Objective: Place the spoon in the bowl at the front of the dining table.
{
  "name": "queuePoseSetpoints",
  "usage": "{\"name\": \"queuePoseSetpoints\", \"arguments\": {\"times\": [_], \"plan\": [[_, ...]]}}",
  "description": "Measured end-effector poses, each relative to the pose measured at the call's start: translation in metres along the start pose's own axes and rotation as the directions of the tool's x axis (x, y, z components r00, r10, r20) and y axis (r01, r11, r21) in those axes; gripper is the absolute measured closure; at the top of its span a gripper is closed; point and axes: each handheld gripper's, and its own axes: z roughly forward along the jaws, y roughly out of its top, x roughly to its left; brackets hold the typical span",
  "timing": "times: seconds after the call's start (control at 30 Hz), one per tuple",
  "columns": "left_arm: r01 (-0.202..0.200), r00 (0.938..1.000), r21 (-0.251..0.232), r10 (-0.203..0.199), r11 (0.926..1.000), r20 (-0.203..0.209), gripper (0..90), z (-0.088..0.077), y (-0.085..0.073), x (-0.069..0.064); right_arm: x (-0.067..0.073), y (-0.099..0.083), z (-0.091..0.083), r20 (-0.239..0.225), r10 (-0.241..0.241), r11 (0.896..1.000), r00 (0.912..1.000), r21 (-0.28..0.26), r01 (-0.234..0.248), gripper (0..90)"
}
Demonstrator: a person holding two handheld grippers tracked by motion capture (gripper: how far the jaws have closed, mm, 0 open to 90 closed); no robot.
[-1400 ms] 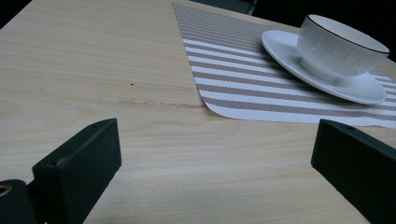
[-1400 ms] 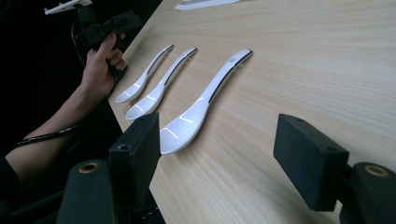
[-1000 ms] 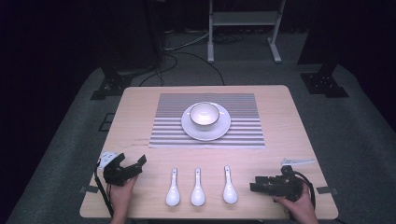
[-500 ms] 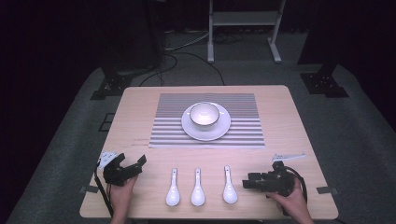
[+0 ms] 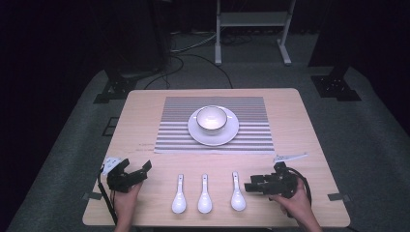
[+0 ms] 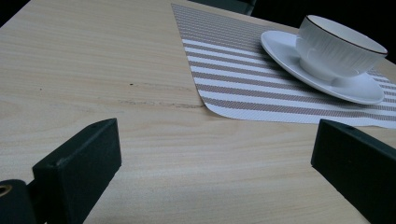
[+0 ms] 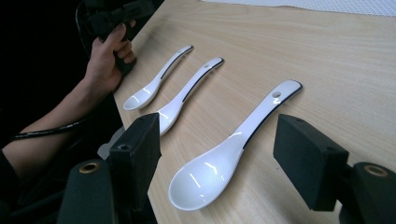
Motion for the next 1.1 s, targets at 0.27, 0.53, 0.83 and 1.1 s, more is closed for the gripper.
{"name": "queuePoseSetpoints", "arguments": {"times": [0.27,0.53,0.83,1.1], "plan": [[0.001,1.0000,0.000,-0.001,1.0000,0.000,0.4,0.000,0.000,0.000,0.003,0.010,0.012,-0.001,-0.020,0.999,0.9998,0.032,0.020,31.1],[0.003,1.0000,-0.002,-0.003,1.0000,0.003,0.3,0.000,0.000,0.001,0.003,0.019,0.025,0.002,-0.023,0.998,0.9997,0.065,0.023,32.5],[0.005,1.0000,-0.001,-0.005,1.0000,0.003,0.4,0.000,0.000,0.001,0.000,0.023,0.032,0.009,-0.018,0.997,0.9998,0.073,0.017,34.2],[0.006,1.0000,-0.002,-0.006,1.0000,0.004,0.4,0.000,0.000,0.001,-0.004,0.026,0.041,0.031,-0.006,0.996,0.9995,0.092,0.003,38.9]]}}
